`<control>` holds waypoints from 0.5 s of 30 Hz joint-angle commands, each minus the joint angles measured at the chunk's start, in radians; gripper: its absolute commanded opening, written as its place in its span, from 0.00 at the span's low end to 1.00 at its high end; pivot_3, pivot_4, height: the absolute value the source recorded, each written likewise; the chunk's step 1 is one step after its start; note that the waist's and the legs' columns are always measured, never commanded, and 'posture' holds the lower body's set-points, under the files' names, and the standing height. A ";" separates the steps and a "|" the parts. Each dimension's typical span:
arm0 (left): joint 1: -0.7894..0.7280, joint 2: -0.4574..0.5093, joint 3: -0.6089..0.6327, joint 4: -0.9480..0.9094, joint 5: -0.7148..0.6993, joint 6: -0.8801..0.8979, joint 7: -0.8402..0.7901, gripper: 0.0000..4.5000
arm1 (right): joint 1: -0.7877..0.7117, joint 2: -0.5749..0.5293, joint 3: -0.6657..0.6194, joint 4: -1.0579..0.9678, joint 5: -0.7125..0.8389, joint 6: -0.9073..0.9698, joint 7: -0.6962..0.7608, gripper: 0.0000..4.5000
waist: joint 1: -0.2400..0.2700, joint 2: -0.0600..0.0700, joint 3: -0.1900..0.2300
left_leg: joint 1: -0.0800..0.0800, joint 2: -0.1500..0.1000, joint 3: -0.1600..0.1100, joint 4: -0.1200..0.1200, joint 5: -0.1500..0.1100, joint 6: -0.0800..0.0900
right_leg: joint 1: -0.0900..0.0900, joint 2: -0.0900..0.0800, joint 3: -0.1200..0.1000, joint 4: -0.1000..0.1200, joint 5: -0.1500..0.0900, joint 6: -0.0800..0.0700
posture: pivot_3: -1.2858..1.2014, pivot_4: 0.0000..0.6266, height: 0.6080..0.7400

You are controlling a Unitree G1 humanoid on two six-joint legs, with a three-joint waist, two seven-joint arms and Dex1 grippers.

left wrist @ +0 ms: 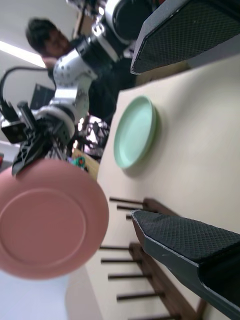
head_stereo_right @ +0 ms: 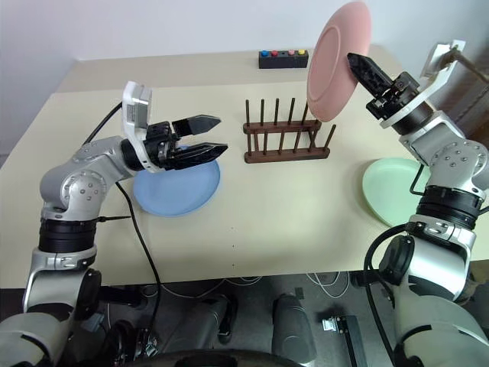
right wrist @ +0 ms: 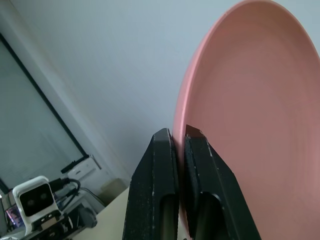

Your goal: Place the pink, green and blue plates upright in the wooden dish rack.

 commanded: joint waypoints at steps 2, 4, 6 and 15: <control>0.019 0.028 -0.034 -0.048 0.087 -0.054 0.043 1.00 | -0.008 -0.013 -0.008 -0.024 0.010 -0.024 0.007 0.02 | 0.000 0.000 0.000 | 0.000 0.000 0.000 0.000 0.000 0.000 | 0.000 0.000 0.000 0.000 0.000 0.000 | 0.52 0.24 1.00; 0.032 0.030 -0.042 -0.059 0.108 -0.061 0.063 1.00 | 0.006 -0.013 0.008 -0.027 -0.008 -0.036 0.011 0.02 | 0.000 0.000 0.000 | 0.000 0.000 0.000 0.000 0.000 0.000 | 0.000 0.000 0.000 0.000 0.000 0.000 | 0.52 0.24 1.00; 0.043 0.027 -0.048 -0.075 0.115 -0.063 0.074 1.00 | 0.009 -0.006 0.016 -0.019 -0.020 -0.051 0.009 0.02 | 0.000 0.000 0.000 | 0.000 0.000 0.000 0.000 0.000 0.000 | 0.000 0.000 0.000 0.000 0.000 0.000 | 0.52 0.24 1.00; 0.049 0.019 -0.045 -0.099 0.090 -0.049 0.075 1.00 | 0.006 -0.020 0.046 0.045 -0.071 -0.091 0.039 0.02 | 0.000 0.000 0.000 | 0.000 0.000 0.000 0.000 0.000 0.000 | 0.000 0.000 0.000 0.000 0.000 0.000 | 0.52 0.24 1.00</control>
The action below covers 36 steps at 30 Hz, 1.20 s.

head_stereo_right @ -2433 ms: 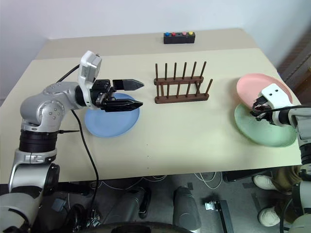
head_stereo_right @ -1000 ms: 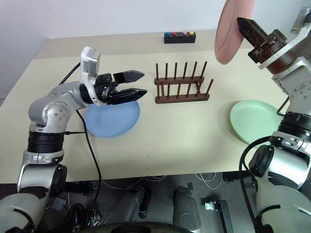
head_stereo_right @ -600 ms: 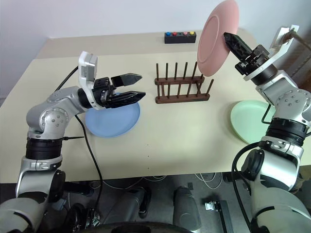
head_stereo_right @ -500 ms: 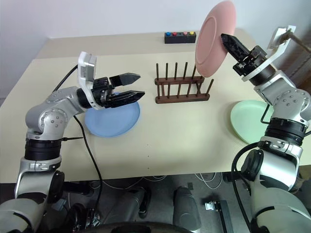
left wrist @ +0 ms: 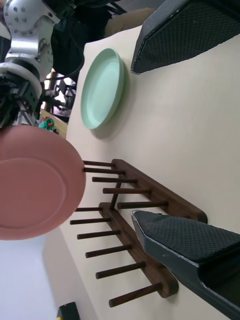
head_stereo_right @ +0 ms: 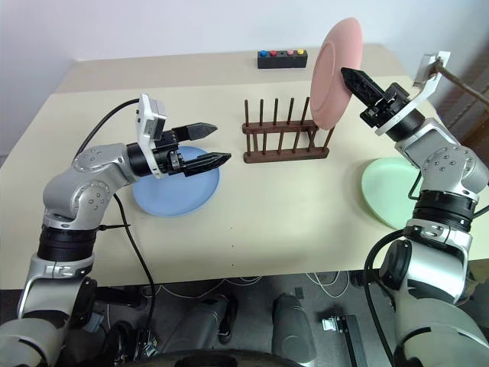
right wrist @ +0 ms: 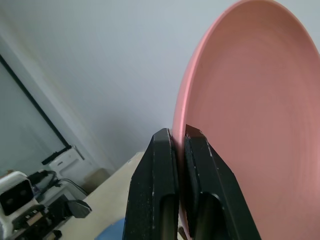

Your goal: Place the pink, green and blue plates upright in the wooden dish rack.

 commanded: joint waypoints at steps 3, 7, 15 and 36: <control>0.003 0.001 0.010 -0.049 -0.025 0.005 -0.004 1.00 | -0.016 -0.021 0.003 0.036 -0.017 -0.017 0.034 0.02 | 0.000 0.000 0.000 | 0.000 0.000 0.000 0.000 0.000 0.000 | 0.000 0.000 0.000 0.000 0.000 0.000 | 0.52 0.24 1.00; 0.004 0.004 0.008 -0.053 -0.021 0.005 -0.004 1.00 | 0.005 -0.022 0.034 0.067 -0.062 -0.035 0.052 0.02 | -0.001 0.000 0.000 | 0.000 0.000 0.000 0.000 0.000 0.000 | 0.000 0.000 0.000 0.000 0.000 0.000 | 0.52 0.24 1.00; -0.004 0.000 0.010 -0.051 -0.026 0.014 -0.002 1.00 | 0.021 -0.021 0.070 0.100 -0.121 -0.096 0.091 0.08 | 0.000 0.000 0.000 | 0.000 0.000 0.000 0.000 0.000 0.000 | 0.000 0.000 0.000 0.000 0.000 0.000 | 0.52 0.24 1.00; -0.013 -0.008 0.005 -0.045 -0.046 0.024 -0.016 1.00 | 0.029 -0.066 0.041 0.033 -0.277 -0.458 0.005 0.99 | 0.000 0.000 0.000 | 0.000 0.000 0.000 0.000 0.000 0.000 | 0.000 0.000 0.000 0.000 0.000 0.000 | 0.52 0.24 1.00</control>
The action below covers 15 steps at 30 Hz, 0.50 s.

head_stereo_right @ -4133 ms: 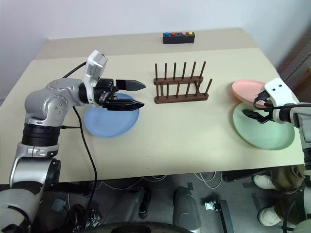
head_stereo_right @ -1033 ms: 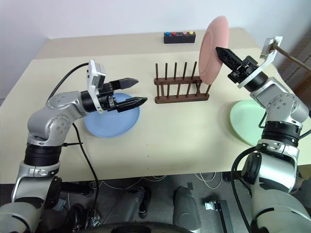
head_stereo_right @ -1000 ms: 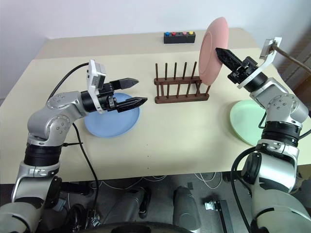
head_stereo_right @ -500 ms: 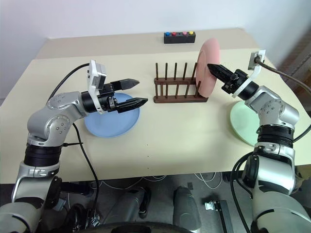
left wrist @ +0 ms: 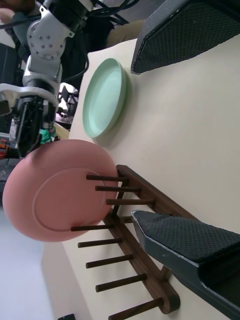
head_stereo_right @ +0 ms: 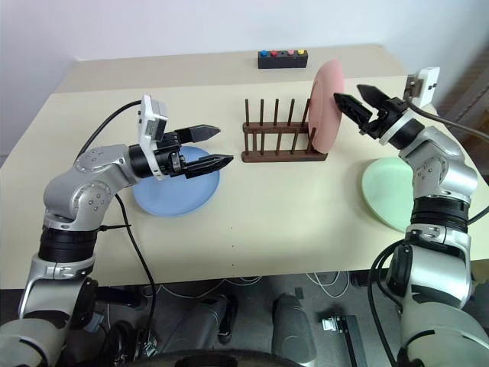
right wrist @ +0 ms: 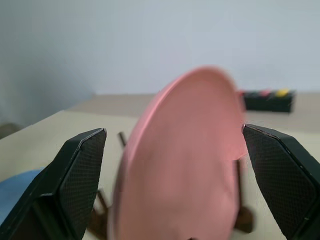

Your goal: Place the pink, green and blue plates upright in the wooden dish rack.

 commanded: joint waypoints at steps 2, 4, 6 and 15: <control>-0.012 0.003 0.001 -0.033 -0.031 0.005 -0.028 1.00 | 0.031 -0.056 -0.078 -0.165 0.050 0.020 -0.051 0.99 | 0.002 0.000 0.000 | 0.000 0.000 0.000 0.000 0.000 0.000 | 0.000 0.000 0.000 0.000 0.000 0.000 | 0.52 0.24 1.00; -0.011 0.011 -0.008 -0.032 -0.039 0.015 -0.050 1.00 | 0.092 -0.099 -0.108 -0.266 0.096 0.107 -0.049 0.99 | 0.007 0.000 0.000 | 0.000 0.000 0.000 0.000 0.000 0.000 | 0.000 0.000 0.000 0.000 0.000 0.000 | 0.52 0.24 1.00; -0.012 0.013 -0.014 -0.029 -0.043 0.019 -0.063 1.00 | 0.149 -0.134 -0.121 -0.341 0.132 0.185 -0.048 0.99 | 0.009 0.000 0.000 | 0.000 0.000 -0.001 0.000 0.000 0.000 | 0.000 0.000 0.000 -0.001 0.000 0.000 | 0.52 0.24 1.00; -0.011 0.000 -0.121 0.008 0.033 -0.072 -0.167 1.00 | 0.631 -0.347 -0.063 -0.701 0.048 0.385 -0.024 0.99 | 0.000 0.002 -0.001 | 0.000 0.000 0.002 0.001 -0.001 0.001 | 0.001 -0.001 0.002 -0.001 0.000 0.000 | 0.52 0.24 1.00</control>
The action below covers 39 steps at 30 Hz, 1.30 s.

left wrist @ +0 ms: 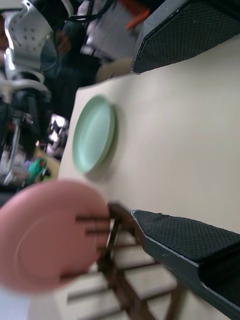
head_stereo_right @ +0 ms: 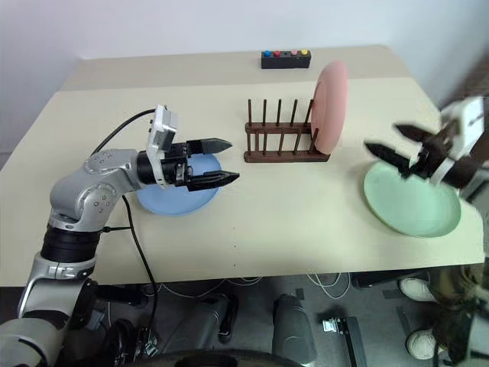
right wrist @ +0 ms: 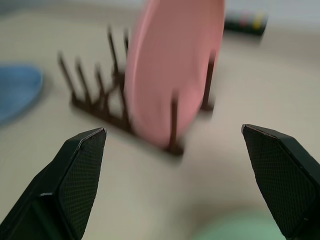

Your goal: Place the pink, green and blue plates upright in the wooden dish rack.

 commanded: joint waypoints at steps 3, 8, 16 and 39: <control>-0.018 -0.037 -0.105 0.068 0.126 -0.174 -0.053 1.00 | 0.130 -0.074 0.014 -0.126 -0.053 0.094 -0.050 0.99 | 0.004 0.000 -0.001 | 0.001 0.001 0.000 0.000 0.000 0.000 | 0.001 0.000 0.000 0.000 0.000 0.000 | 0.52 0.24 1.00; -0.029 -0.097 -0.145 0.102 0.163 -0.233 -0.070 1.00 | 0.204 -0.070 0.001 -0.165 -0.068 0.134 -0.086 0.99 | 0.015 0.000 0.000 | 0.000 0.000 0.000 0.001 -0.001 0.002 | 0.002 -0.001 0.000 -0.002 0.000 0.000 | 0.52 0.24 1.00; -0.035 -0.128 -0.150 0.118 0.192 -0.257 -0.072 1.00 | 0.293 -0.089 0.076 -0.156 -0.178 0.120 -0.123 0.99 | 0.026 0.000 0.000 | 0.000 0.000 0.001 0.002 -0.001 0.002 | 0.002 0.000 0.000 -0.002 0.000 0.000 | 0.52 0.24 1.00; -0.049 -0.148 -0.085 0.124 0.160 -0.230 -0.012 1.00 | -0.050 -0.093 0.084 0.167 -0.390 -0.136 -0.306 0.01 | 0.026 -0.002 0.000 | 0.001 0.000 0.000 0.002 -0.001 0.002 | 0.004 0.000 -0.001 -0.002 0.000 0.000 | 0.52 0.24 1.00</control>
